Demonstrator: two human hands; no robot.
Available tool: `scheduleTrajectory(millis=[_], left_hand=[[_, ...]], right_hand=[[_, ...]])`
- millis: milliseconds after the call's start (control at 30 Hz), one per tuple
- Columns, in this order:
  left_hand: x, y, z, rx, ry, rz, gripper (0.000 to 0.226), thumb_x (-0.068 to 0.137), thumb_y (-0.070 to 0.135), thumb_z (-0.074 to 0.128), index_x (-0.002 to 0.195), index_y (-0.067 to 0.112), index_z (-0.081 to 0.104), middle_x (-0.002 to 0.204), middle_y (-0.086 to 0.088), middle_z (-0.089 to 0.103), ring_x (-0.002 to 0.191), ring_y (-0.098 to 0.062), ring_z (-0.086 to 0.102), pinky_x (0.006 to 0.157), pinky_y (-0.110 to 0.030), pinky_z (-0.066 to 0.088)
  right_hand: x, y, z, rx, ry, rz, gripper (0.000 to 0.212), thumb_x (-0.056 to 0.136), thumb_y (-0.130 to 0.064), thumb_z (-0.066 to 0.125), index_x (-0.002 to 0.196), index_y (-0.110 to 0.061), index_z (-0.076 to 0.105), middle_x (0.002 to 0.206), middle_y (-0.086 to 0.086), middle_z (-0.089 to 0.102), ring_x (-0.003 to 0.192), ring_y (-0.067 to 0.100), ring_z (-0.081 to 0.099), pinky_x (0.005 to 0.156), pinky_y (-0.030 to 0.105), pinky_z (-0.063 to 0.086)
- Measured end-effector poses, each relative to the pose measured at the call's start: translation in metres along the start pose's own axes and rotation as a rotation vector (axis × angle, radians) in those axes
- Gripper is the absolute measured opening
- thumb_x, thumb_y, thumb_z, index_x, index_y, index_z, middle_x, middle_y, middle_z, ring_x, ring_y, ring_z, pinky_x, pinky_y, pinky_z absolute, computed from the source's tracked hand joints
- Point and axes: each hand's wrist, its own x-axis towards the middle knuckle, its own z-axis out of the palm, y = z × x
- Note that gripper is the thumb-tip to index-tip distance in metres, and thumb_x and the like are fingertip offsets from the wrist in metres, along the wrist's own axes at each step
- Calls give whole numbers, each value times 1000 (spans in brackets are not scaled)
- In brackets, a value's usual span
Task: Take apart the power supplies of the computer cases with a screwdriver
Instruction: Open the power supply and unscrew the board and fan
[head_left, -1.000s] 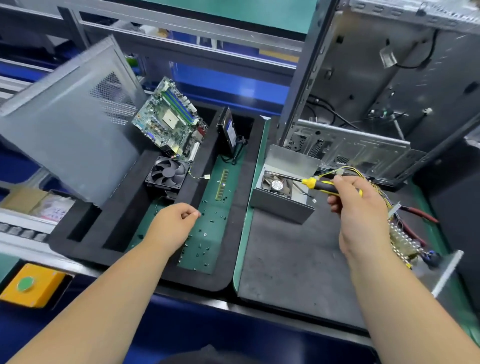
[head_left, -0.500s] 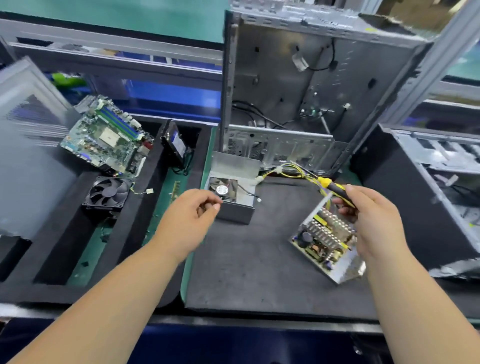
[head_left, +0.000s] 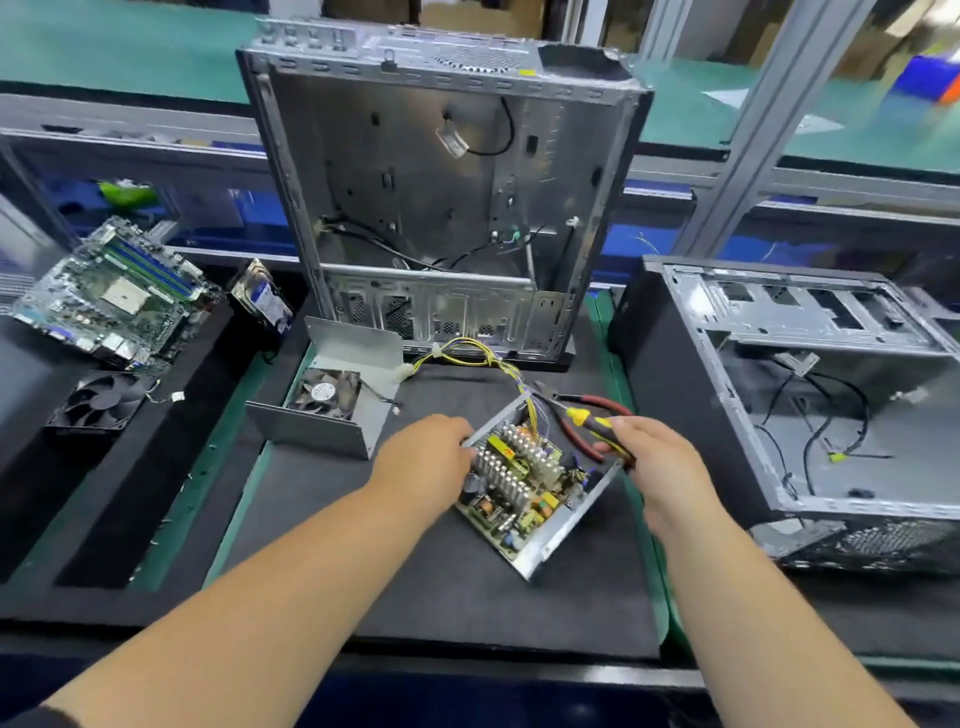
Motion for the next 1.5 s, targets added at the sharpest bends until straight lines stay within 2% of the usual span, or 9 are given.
scheduleTrajectory(millis=[267,700,800,933,1033,1167,1267,1367,1500], left_hand=[[14,-2,-9,354,-22,101,15,100,19,47,97,24,61,97,3,56,91,-24,60,63,-29,35],[70,-48,-36,321,-113,293,34,92,5,52,110,28,70,112,5,62,104,-21,59,84,-38,50],[76,-43,-36,254,-108,265,31,101,27,48,123,30,68,128,9,58,115,-19,52,98,-36,42],[73,-7,-34,363,20,260,57,95,68,24,112,42,72,119,8,61,110,-23,49,91,-38,34],[75,38,-14,453,-109,214,71,83,85,24,114,43,70,120,5,59,117,-25,44,91,-40,30],[80,78,13,553,-265,180,65,81,82,40,91,24,70,107,-1,63,114,-27,49,97,-45,26],[89,92,21,472,-324,9,54,83,72,51,71,20,53,79,5,55,111,-28,55,99,-49,24],[95,98,27,380,-420,-74,38,86,57,59,107,25,61,102,6,63,123,-26,52,108,-55,20],[93,90,25,207,-378,-52,59,85,50,68,140,40,49,137,13,56,135,-19,44,109,-46,21]], right_hand=[[13,-6,-29,-56,-191,192,15,102,-21,54,96,-15,67,80,3,71,72,21,65,82,36,47],[14,-17,-32,-309,89,-259,14,87,-35,64,79,-24,64,73,-14,71,57,3,50,57,30,35],[12,-15,-26,-391,72,-274,20,88,-33,66,75,-17,62,75,-22,68,60,0,56,55,27,39],[11,-6,-20,-440,24,-252,16,87,-38,67,75,-28,63,76,-24,67,66,-4,59,58,30,41],[13,1,-19,-447,-22,-244,10,83,-42,64,78,-34,63,91,-16,73,82,11,70,74,39,55],[16,-1,-18,-450,-34,-266,9,85,-38,64,79,-33,61,104,-18,70,87,17,70,81,46,57],[21,-5,-19,-499,-8,-298,12,87,-37,64,78,-30,60,88,-12,69,83,18,69,75,44,56],[24,-8,-22,-560,22,-340,16,88,-38,64,77,-28,59,80,-9,67,77,14,63,68,37,52],[23,-11,-24,-608,35,-363,17,89,-39,63,77,-29,58,76,-9,63,72,8,57,59,31,44]])
